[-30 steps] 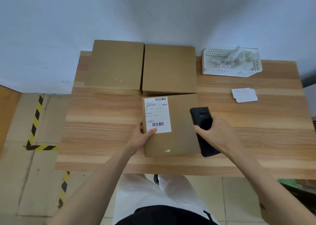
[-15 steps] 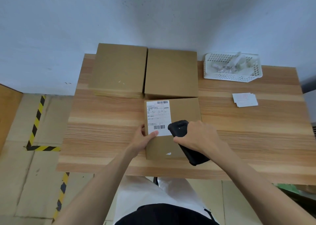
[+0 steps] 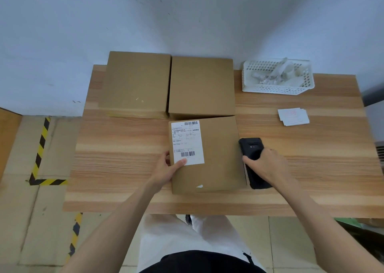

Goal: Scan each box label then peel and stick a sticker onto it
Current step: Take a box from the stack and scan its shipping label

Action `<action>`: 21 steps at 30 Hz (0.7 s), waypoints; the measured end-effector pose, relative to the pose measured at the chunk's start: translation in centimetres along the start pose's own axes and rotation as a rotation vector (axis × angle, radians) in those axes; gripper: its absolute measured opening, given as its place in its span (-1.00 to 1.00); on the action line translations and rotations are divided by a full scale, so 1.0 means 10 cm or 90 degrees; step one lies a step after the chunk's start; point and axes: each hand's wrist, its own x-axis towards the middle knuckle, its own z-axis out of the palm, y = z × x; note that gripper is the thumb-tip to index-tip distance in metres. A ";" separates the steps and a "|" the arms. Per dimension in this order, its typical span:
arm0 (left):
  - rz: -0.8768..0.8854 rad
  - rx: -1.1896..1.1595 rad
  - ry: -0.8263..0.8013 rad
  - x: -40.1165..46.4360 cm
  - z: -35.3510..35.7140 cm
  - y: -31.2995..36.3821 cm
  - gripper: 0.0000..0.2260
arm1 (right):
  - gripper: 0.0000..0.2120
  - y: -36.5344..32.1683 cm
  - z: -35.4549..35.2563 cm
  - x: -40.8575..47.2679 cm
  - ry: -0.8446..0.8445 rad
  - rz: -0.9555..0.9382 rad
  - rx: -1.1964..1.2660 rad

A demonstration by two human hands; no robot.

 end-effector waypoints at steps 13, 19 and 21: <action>0.013 0.039 0.018 0.04 0.00 -0.03 -0.45 | -0.24 0.61 0.90 0.41 0.016 0.129 -0.015; 0.037 0.132 0.004 0.04 -0.01 0.03 -0.50 | -0.21 0.61 0.88 0.40 0.018 0.121 -0.099; 0.052 0.183 0.023 0.00 -0.01 0.12 -0.52 | -0.21 0.60 0.76 0.41 -0.011 0.109 -0.129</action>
